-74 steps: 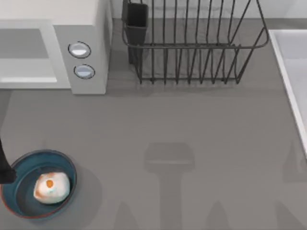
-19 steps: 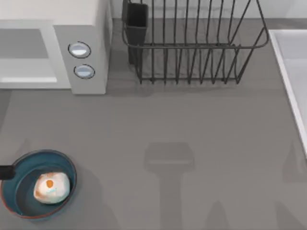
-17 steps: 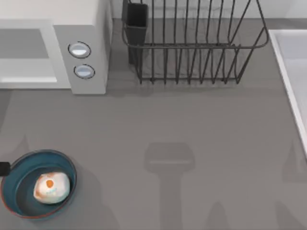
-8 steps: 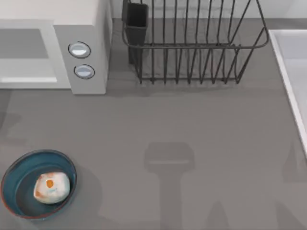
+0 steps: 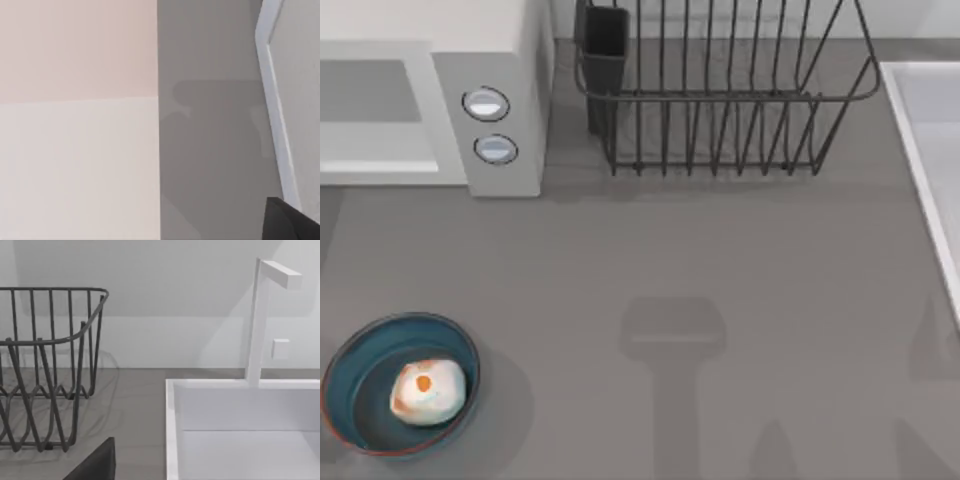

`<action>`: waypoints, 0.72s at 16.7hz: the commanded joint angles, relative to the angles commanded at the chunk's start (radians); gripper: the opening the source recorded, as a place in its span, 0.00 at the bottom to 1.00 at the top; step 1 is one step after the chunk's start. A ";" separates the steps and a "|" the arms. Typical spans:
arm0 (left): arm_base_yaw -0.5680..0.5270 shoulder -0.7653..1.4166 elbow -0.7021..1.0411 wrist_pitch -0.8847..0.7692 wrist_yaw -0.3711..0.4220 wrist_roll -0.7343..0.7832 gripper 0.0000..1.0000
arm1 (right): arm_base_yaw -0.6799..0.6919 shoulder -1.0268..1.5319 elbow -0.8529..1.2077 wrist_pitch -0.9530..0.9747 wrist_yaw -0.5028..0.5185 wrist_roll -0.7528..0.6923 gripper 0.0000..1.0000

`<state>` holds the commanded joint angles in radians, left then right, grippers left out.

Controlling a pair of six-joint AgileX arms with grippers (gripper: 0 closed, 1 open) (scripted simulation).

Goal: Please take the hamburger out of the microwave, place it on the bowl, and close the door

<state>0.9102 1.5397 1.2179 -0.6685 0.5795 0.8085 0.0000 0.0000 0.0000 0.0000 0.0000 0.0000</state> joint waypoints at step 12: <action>0.133 0.208 0.137 -0.072 0.088 0.112 0.00 | 0.000 0.000 0.000 0.000 0.000 0.000 1.00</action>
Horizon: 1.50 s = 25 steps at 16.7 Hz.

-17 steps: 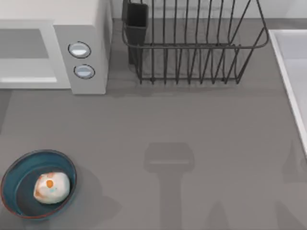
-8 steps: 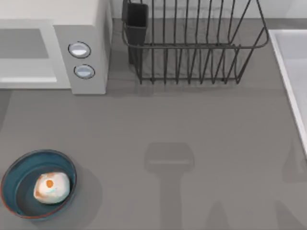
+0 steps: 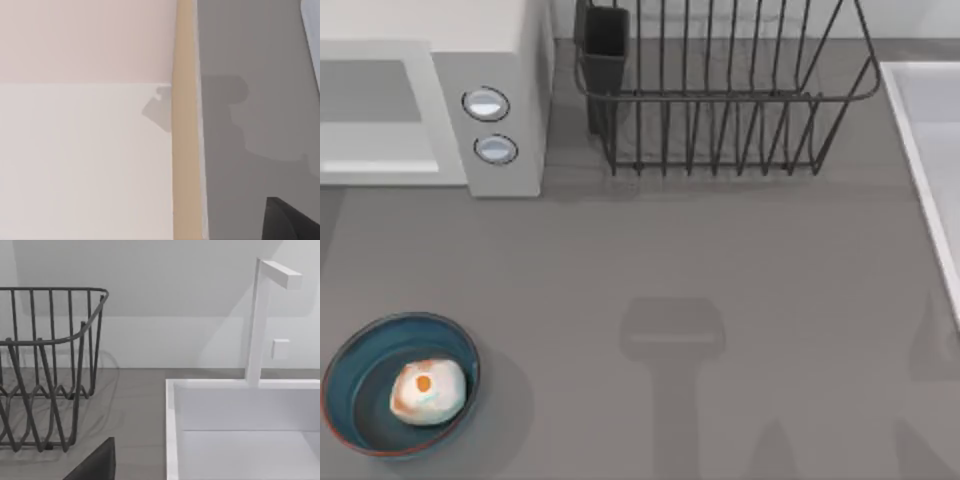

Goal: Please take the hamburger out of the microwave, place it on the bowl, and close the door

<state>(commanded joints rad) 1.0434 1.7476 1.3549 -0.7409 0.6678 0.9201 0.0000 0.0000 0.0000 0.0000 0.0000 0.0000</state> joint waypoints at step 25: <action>-0.168 -0.189 -0.617 0.541 -0.079 -0.183 0.00 | 0.000 0.000 0.000 0.000 0.000 0.000 1.00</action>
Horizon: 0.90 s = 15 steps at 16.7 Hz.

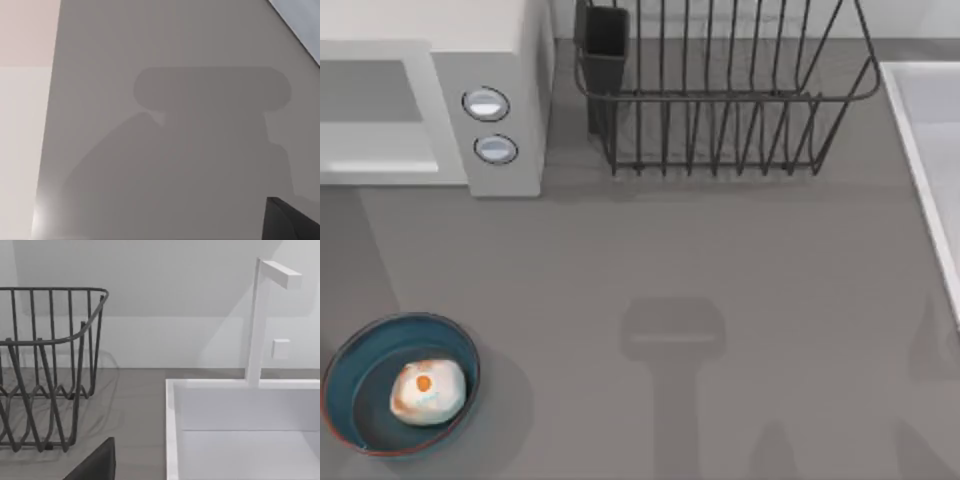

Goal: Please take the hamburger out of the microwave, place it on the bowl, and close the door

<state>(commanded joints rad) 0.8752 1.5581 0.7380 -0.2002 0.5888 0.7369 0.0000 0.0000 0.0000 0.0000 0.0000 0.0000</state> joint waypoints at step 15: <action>-0.306 -0.309 -0.272 0.100 -0.177 -0.290 0.00 | 0.000 0.000 0.000 0.000 0.000 0.000 1.00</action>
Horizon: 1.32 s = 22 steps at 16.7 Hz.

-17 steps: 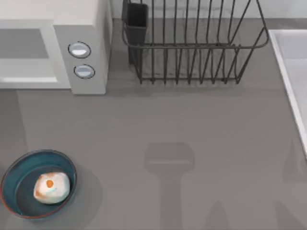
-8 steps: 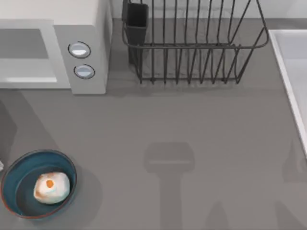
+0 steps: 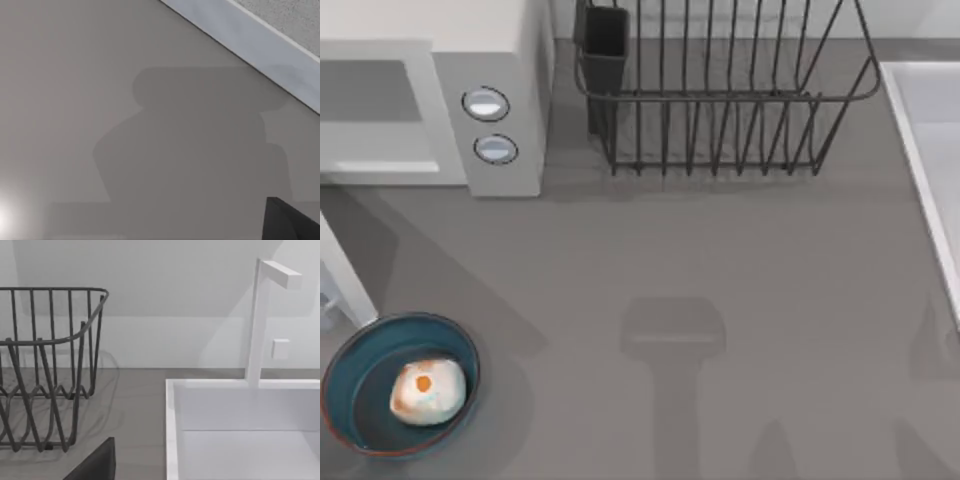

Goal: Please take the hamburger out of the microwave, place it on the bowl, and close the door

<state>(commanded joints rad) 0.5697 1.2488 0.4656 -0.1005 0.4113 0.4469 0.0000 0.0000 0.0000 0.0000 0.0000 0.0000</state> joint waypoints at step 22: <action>-0.531 -0.200 -0.127 0.021 -0.361 -0.409 0.00 | 0.000 0.000 0.000 0.000 0.000 0.000 1.00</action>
<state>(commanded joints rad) 0.0391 1.0484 0.3390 -0.0798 0.0502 0.0379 0.0000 0.0000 0.0000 0.0000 0.0000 0.0000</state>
